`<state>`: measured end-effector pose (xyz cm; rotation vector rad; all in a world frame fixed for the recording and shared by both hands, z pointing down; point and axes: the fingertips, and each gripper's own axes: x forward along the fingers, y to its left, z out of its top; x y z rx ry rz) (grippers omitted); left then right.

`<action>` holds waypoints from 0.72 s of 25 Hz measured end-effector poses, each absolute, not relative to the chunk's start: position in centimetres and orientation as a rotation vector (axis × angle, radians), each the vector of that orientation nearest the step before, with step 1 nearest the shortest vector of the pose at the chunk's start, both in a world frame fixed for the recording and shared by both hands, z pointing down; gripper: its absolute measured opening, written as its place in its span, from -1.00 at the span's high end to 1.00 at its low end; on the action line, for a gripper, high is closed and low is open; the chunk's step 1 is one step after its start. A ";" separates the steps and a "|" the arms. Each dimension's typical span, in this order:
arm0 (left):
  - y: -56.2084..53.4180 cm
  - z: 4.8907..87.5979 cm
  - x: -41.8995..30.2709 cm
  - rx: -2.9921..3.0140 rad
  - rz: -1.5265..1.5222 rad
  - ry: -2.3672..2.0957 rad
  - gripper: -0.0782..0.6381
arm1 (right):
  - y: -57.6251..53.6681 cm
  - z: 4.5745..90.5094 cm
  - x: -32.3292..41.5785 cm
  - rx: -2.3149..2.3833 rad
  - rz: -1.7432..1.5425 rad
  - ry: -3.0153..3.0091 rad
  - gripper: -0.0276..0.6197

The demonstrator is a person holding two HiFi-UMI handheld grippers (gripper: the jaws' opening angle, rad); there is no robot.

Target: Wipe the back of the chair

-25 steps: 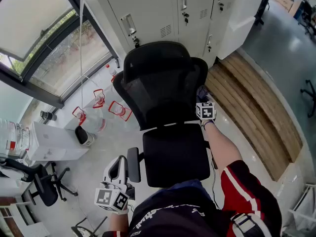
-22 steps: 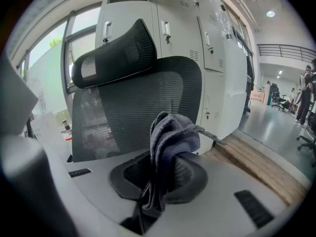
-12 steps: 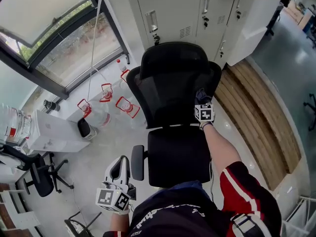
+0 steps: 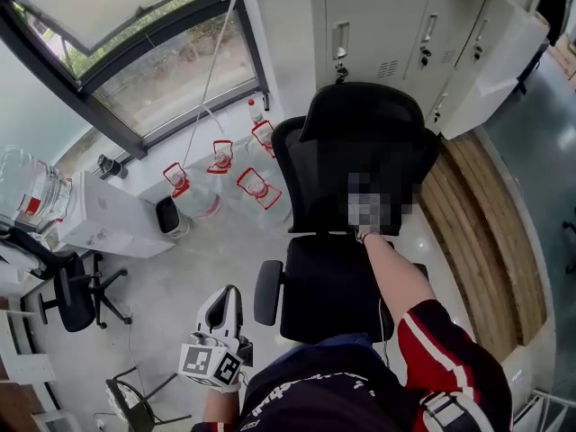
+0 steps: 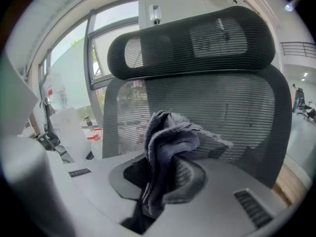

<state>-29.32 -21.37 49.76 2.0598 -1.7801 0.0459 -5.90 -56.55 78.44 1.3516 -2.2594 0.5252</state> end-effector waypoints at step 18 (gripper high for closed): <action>-20.7 49.5 -36.2 1.967 -0.005 -1.872 0.71 | -54.3 79.0 -25.8 1.048 0.516 -2.407 0.71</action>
